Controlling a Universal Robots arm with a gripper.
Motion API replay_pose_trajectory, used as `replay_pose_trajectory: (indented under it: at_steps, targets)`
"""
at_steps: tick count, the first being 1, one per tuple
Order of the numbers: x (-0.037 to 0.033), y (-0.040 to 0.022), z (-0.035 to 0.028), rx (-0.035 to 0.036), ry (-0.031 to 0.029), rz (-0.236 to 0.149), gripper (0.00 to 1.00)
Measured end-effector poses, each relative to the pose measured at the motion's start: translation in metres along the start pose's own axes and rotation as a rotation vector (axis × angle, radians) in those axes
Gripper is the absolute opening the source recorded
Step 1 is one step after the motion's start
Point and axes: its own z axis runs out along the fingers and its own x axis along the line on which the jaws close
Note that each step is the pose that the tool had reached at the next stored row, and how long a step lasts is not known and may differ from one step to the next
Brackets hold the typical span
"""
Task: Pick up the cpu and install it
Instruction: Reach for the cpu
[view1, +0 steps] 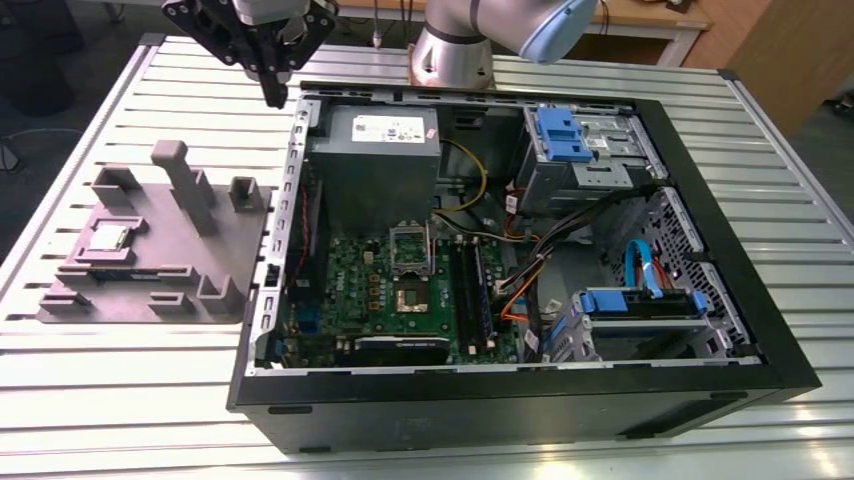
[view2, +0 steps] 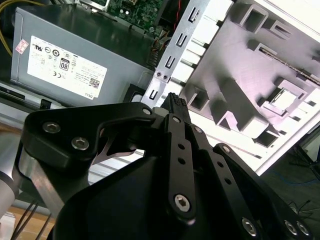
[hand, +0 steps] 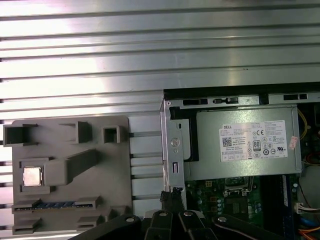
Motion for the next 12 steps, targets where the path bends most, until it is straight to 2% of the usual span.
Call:
replay_pose_trajectory:
  at_steps: [12]
  targets:
    - [0.0027, -0.0002, -0.0001, 0.0, 0.0, 0.0, 0.1]
